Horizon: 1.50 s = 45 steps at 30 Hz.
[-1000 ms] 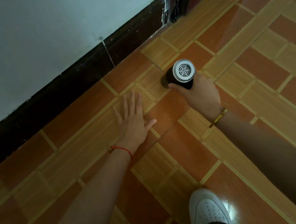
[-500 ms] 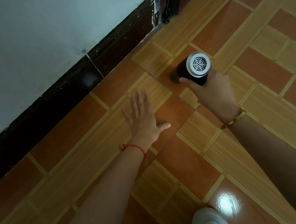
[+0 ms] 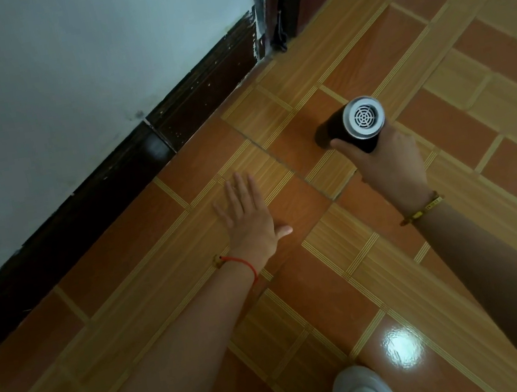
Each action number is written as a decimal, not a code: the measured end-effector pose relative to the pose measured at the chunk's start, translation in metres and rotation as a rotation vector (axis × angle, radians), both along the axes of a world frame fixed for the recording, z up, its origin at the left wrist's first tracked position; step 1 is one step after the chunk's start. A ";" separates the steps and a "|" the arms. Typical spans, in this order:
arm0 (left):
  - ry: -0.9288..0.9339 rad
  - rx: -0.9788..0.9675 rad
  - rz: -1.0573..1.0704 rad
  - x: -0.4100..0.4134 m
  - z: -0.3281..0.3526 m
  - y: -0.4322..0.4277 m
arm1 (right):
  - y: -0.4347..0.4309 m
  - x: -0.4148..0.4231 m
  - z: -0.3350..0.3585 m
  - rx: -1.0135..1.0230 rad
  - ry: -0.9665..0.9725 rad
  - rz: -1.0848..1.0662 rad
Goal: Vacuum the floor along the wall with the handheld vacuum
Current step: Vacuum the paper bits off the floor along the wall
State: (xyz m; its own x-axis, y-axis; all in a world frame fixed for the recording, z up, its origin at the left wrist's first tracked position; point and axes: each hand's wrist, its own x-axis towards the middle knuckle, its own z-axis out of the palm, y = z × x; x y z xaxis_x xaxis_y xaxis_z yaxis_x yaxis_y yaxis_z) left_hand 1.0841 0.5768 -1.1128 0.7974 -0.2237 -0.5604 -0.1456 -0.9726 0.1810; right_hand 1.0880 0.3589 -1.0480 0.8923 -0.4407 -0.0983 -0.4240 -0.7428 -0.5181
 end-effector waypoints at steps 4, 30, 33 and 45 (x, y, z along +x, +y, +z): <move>0.003 0.036 -0.016 0.001 0.002 -0.003 | -0.001 0.011 0.002 0.012 0.039 0.013; -0.214 0.092 -0.203 -0.014 0.018 -0.043 | -0.053 -0.076 0.020 0.089 0.202 -0.026; -0.178 -0.012 -0.213 -0.017 0.014 -0.057 | -0.057 -0.092 0.023 0.082 0.211 -0.058; -0.233 -0.117 -0.083 -0.036 -0.007 -0.073 | -0.071 -0.109 0.024 0.108 0.201 -0.099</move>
State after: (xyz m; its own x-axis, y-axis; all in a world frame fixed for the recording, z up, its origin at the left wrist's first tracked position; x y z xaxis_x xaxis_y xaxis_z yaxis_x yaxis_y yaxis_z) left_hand 1.0482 0.5042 -1.1198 0.8780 -0.3463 -0.3304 -0.2752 -0.9301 0.2434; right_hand 0.9786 0.2875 -1.0245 0.8032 -0.5021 -0.3205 -0.5942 -0.6377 -0.4902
